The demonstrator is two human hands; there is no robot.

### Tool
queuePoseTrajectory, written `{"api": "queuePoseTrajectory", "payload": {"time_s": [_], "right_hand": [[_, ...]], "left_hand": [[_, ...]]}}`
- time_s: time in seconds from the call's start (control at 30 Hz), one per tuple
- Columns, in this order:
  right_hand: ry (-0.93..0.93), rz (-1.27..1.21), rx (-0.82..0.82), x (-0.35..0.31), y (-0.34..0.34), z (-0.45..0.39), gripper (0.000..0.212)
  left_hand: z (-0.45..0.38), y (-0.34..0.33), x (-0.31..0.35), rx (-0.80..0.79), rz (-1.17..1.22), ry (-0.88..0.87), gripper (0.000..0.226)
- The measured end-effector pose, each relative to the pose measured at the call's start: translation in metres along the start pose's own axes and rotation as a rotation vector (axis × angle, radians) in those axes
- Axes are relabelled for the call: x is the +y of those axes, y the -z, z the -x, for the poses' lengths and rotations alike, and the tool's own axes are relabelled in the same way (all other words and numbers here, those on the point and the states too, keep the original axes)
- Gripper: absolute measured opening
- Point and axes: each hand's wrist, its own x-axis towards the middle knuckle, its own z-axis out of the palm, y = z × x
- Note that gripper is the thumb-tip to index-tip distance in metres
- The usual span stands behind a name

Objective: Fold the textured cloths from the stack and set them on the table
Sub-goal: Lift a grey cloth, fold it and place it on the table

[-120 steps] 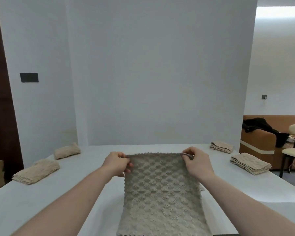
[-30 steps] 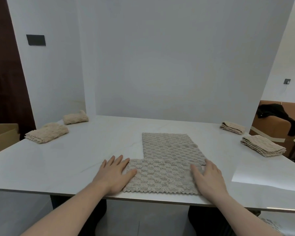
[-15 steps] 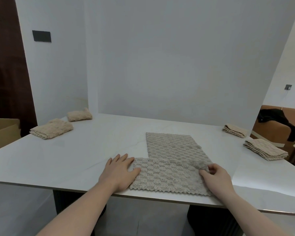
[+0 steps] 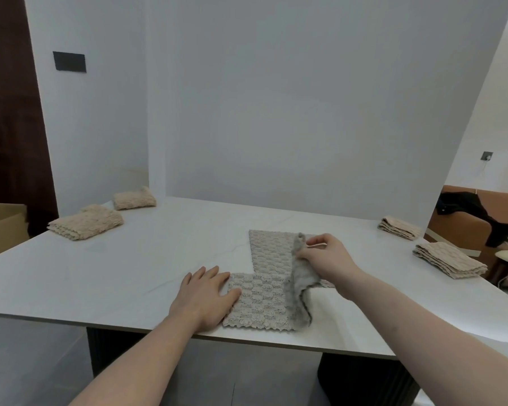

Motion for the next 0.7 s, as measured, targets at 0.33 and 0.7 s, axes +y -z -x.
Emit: {"api": "queuePoseTrajectory", "payload": {"time_s": [0.33,0.7], "right_hand": [[0.027,0.072,-0.204,0.001,-0.072,0.026,0.029],[0.304,0.204,-0.078,0.029,-0.045,0.033,0.017]], "left_hand": [[-0.002,-0.001,-0.002,0.013,0.001,-0.017,0.063],[-0.004,-0.004,-0.005,0.021,0.080,-0.024,0.059]]}}
